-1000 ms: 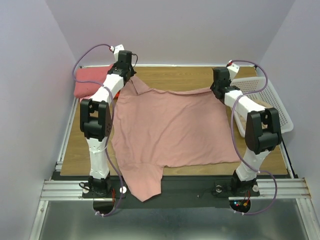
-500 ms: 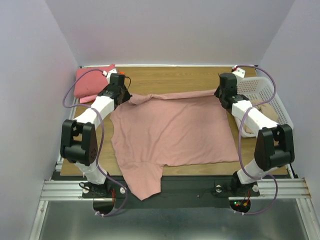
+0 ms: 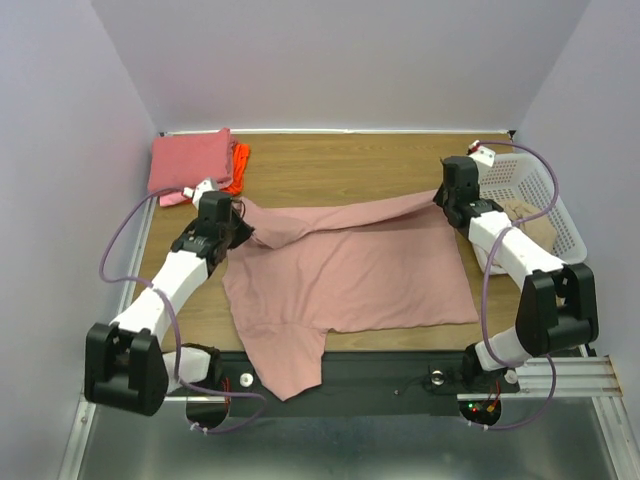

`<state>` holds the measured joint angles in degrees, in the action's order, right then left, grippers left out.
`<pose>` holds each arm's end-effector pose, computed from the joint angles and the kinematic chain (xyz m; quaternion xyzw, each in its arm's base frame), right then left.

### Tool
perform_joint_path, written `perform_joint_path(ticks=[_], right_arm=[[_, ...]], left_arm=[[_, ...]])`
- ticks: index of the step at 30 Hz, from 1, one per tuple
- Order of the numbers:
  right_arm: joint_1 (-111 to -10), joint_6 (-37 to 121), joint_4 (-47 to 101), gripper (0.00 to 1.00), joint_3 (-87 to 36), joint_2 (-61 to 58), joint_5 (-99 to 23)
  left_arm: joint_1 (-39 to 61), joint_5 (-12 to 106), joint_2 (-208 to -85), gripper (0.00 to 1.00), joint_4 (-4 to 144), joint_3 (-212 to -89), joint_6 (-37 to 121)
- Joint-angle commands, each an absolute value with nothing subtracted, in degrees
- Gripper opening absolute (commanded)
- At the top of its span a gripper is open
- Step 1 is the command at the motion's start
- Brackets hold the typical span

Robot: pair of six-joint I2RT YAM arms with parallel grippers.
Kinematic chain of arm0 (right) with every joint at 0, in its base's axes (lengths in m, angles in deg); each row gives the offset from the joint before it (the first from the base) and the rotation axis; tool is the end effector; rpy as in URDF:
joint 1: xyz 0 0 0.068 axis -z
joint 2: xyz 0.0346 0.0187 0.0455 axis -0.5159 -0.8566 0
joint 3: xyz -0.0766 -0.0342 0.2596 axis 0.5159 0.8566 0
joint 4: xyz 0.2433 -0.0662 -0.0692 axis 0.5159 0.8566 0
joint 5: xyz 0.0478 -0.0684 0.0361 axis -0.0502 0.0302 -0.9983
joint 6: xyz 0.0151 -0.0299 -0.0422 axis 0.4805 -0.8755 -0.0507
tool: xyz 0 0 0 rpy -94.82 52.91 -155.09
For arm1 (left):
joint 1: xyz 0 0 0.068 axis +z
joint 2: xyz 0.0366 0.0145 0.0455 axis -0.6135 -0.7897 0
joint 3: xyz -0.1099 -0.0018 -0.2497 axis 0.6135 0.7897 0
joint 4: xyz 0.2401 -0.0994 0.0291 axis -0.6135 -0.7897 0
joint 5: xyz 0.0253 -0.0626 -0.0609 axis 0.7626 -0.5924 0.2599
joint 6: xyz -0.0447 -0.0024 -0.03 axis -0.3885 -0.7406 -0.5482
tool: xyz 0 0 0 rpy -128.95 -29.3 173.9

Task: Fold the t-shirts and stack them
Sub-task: Fold the tshirt

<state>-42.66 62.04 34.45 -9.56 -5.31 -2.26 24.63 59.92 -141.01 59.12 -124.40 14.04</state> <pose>0.3278 0.0503 0.2671 0.2256 0.8327 -0.0498 0.5032 0.2639 -0.0592 0.2591 -0.2204 0.8478 -0.1842 0.4458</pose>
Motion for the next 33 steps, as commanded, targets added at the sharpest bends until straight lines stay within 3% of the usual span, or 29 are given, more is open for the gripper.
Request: perform_joint_path(ticks=[1,24,30,33], right_arm=[[-42.22,61.84,35.2,0.0,-9.84,-2.13,1.23],[-42.22,61.23,38.64,0.01,-10.2,-2.65,2.91],[-42.22,62.28,40.48,0.05,-8.18,-1.52,3.79],[-42.22,62.46,40.75,0.17,-7.3,-0.72,4.31]], left_arm=[[23.87,60.41,-133.4,0.0,57.27,-120.73,8.58],[16.57,63.85,-113.34,0.0,41.53,-107.63,-5.41],[16.22,61.65,-114.57,0.09,42.23,-105.61,-4.62],[16.05,60.68,-113.43,0.38,41.27,-105.17,-4.18]])
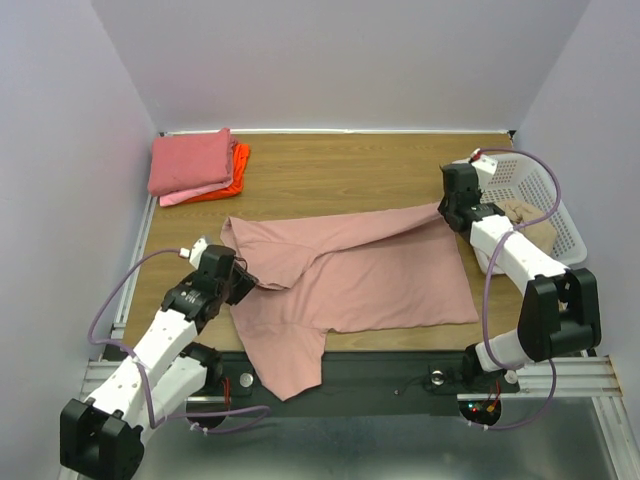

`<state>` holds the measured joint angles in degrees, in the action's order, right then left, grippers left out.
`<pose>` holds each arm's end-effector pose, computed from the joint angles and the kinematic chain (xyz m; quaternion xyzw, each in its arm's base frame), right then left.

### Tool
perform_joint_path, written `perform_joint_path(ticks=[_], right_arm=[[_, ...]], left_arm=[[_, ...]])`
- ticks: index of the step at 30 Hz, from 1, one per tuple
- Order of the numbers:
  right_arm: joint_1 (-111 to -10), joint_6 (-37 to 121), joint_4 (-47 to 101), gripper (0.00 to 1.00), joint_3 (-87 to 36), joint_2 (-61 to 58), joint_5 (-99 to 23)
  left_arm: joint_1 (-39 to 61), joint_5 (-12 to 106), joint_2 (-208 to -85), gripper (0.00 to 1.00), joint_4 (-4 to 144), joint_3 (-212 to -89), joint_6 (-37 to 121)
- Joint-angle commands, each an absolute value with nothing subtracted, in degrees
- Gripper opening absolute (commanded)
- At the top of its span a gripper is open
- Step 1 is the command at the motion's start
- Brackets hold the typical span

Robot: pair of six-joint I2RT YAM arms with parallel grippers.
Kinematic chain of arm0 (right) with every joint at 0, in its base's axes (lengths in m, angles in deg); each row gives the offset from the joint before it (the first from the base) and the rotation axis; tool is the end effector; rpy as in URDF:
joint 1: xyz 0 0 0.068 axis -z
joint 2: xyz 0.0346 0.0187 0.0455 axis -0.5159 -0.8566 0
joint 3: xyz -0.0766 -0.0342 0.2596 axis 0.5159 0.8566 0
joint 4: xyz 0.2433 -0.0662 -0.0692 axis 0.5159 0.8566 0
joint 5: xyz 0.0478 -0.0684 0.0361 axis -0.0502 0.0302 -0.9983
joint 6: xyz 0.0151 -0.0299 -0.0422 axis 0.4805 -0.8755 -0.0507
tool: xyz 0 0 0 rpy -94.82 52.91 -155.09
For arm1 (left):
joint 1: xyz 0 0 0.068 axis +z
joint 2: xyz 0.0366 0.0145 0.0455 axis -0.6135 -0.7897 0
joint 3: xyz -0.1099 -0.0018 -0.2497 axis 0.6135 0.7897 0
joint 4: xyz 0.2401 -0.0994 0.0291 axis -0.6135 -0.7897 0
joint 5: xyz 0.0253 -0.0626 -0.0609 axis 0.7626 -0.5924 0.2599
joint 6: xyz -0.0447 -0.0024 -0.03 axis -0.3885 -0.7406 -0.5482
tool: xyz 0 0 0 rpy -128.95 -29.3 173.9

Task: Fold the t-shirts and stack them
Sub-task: Fold the tshirt

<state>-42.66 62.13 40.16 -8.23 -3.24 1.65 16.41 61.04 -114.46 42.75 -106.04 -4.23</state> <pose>0.3133 0.0452 0.2627 0.2326 0.8430 -0.0955 0.4755 0.1534 -0.0566 0.2158 -0.3053 0.8548 -0.2328 0.3492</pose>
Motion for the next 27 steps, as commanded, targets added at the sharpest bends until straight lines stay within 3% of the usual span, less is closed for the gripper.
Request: perform_joint_path(ticks=[1,3,7,12,15,16,18,27], right_arm=[[-42.22,62.46,40.83,0.18,-7.38,-0.63,4.23],[-42.22,62.81,41.62,0.25,-7.99,-0.37,3.96],[-42.22,62.81,42.24,0.37,-8.7,0.77,2.65],[-42.22,62.46,42.5,0.5,-9.58,2.53,-1.83],[-42.4,61.67,42.5,0.63,-10.37,2.62,-9.9],[-42.57,61.67,42.5,0.68,-10.63,2.53,-12.36],[-44.41,61.49,42.5,1.0,-11.69,1.23,-16.16],[-49.17,62.37,42.24,1.0,-17.39,-13.62,-17.4]], left_arm=[[16.05,60.85,-112.47,0.53,40.83,-105.26,-4.18],[16.05,61.21,-110.8,0.67,39.87,-105.87,-4.09],[16.05,62.34,-108.42,0.84,38.02,-107.89,-3.82],[16.05,64.89,-108.76,0.96,38.18,-111.4,-2.69],[16.05,64.46,-111.3,0.98,43.27,-112.99,-0.76],[16.13,64.11,-114.19,0.98,44.94,-113.43,-0.23],[16.05,63.93,-117.71,0.98,49.41,-115.18,1.7],[17.36,64.11,-146.54,0.98,61.04,-127.91,8.65]])
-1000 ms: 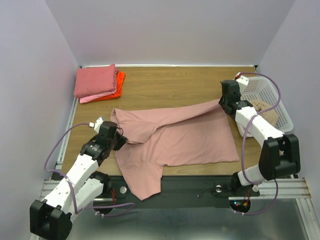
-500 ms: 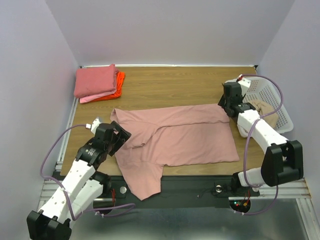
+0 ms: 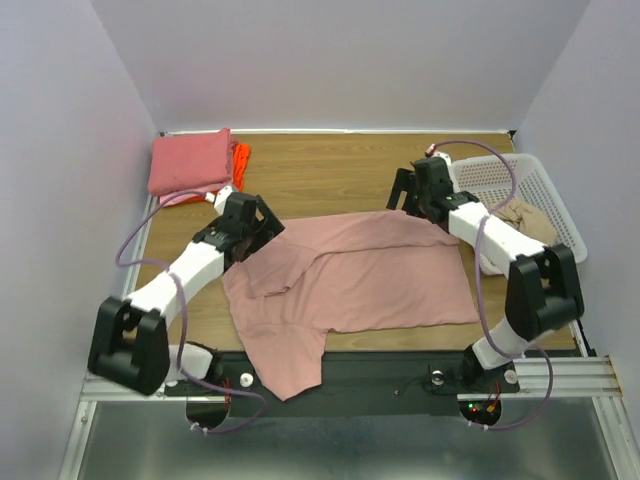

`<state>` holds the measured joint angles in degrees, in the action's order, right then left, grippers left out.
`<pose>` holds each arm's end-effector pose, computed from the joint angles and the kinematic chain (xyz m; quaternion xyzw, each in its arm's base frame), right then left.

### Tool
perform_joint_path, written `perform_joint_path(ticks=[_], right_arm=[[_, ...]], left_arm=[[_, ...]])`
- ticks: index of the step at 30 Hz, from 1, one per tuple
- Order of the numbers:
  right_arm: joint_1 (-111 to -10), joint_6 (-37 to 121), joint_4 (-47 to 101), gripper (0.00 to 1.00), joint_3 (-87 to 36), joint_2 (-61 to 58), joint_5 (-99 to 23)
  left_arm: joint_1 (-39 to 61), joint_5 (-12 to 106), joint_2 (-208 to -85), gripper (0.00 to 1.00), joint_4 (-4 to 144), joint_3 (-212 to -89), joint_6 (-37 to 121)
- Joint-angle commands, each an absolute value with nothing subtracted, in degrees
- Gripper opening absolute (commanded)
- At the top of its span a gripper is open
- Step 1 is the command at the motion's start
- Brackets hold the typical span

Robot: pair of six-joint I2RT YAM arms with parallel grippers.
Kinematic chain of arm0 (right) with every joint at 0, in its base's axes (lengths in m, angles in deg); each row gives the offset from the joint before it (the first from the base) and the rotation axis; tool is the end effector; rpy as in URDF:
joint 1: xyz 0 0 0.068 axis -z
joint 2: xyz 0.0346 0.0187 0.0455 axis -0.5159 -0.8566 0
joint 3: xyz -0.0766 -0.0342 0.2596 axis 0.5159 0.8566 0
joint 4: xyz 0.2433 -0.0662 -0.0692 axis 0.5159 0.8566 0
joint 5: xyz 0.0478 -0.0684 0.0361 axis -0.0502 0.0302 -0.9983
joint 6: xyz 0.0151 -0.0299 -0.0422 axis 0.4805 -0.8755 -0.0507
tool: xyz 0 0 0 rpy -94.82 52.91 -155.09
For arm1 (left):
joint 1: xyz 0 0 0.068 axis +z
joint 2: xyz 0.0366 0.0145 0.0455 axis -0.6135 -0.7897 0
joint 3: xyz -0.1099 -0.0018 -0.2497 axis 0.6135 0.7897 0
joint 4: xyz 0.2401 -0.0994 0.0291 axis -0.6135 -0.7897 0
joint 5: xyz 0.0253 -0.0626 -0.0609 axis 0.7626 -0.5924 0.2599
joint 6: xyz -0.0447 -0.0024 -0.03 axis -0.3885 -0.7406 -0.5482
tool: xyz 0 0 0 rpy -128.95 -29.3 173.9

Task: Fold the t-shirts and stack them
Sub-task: Fold the tshirt

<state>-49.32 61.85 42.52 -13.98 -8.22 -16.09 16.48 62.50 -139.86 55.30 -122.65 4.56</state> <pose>0.3265 0.0986 0.2629 0.1164 0.8939 0.0570 0.4292 0.2437 -0.0907 0.2478 -0.2428 0.8594 -0.2133 0.3962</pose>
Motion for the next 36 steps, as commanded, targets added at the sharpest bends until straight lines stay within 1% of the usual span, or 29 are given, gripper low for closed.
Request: perform_joint_path(ticks=[1,2,7,11,16,22,28,36], right_arm=[[-49.25,62.72,42.24,1.0,-17.92,-15.03,-16.87],[-49.25,63.07,42.24,1.0,-18.45,-18.26,-16.26],[-49.17,64.39,42.24,1.0,-21.96,-27.24,-12.74],[-49.08,65.79,42.15,1.0,-23.02,-31.2,-12.38],[-49.08,66.42,42.24,1.0,-24.17,-33.59,-10.89],[-48.38,67.38,42.33,1.0,-25.4,-34.47,-7.99],[-46.71,67.12,42.33,1.0,-27.86,-36.57,-7.11],[-45.56,64.75,42.33,1.0,-32.95,-38.6,-6.85]], left_arm=[[17.89,63.93,-148.82,0.98,61.82,-128.54,9.18],[18.41,63.5,-153.02,0.98,62.18,-129.07,9.44],[22.72,62.0,-164.63,0.98,64.11,-132.32,11.38],[24.48,61.21,-173.08,0.98,64.38,-138.02,14.19],[26.41,60.68,-182.49,0.98,62.71,-148.13,16.92],[29.4,59.89,-188.99,0.98,61.31,-157.01,18.67],[29.58,57.7,-191.82,0.98,62.1,-161.85,20.17],[29.58,57.69,-194.72,0.98,60.43,-170.54,21.84]])
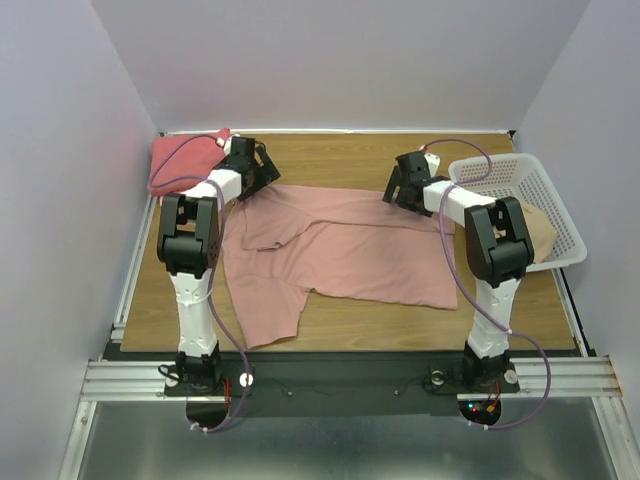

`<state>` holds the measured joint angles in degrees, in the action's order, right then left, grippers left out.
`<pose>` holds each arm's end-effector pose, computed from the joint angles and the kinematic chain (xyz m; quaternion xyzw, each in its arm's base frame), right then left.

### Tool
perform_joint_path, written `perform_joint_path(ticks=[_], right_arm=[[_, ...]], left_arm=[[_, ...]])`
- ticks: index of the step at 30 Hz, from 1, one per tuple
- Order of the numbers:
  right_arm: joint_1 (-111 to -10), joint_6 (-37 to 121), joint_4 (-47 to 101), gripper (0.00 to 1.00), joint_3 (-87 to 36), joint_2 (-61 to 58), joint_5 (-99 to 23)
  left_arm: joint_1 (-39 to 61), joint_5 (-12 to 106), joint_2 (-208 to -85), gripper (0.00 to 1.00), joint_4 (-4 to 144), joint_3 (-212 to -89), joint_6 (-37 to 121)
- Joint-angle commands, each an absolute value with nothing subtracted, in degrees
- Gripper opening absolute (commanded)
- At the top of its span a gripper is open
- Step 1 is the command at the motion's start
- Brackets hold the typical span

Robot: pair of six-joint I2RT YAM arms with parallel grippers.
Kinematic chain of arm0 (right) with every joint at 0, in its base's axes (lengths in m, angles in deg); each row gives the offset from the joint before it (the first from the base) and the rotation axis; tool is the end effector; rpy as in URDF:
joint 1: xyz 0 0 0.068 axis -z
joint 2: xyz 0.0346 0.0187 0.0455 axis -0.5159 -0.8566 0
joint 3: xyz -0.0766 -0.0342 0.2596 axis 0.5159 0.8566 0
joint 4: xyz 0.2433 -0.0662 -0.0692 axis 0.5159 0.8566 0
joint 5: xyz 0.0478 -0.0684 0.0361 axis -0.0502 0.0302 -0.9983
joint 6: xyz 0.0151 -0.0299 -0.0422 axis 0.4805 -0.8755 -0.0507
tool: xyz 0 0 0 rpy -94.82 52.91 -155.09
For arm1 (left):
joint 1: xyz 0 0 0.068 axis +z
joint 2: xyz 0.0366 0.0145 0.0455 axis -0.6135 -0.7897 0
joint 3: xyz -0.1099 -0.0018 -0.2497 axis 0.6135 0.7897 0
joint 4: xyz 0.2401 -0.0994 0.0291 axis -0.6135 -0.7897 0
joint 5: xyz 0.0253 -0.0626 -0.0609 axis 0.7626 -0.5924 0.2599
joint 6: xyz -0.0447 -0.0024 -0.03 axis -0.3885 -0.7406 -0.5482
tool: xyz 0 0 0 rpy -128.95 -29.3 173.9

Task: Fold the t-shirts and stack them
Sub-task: Fold the tshirt

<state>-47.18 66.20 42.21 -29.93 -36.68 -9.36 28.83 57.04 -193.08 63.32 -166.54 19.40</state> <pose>0.4214 0.1086 0.1683 0.1775 0.9157 -0.0298 0.3593 0.4775 -0.0748 0.1838 -0.2046 0.8758 -0.1502 0.4107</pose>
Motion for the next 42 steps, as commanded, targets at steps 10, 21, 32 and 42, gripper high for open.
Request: perform_joint_path(ticks=[10,21,32,42], right_arm=[[-45.03,62.11,42.42,1.0,-31.03,-31.05,-11.49],[-44.95,65.44,42.68,1.0,-8.98,-5.57,-18.7],[-45.03,66.94,42.85,1.0,0.62,5.44,-19.59],[-45.03,67.03,42.94,1.0,0.88,3.41,-18.36]], left_arm=[[27.31,54.96,-189.55,0.98,59.12,-169.52,25.18],[10.0,73.77,-151.68,0.98,45.41,-141.06,12.99],[-12.86,72.12,-127.24,0.98,25.53,-113.7,-22.0],[-16.83,72.81,-135.82,0.91,22.11,-116.85,-25.8]])
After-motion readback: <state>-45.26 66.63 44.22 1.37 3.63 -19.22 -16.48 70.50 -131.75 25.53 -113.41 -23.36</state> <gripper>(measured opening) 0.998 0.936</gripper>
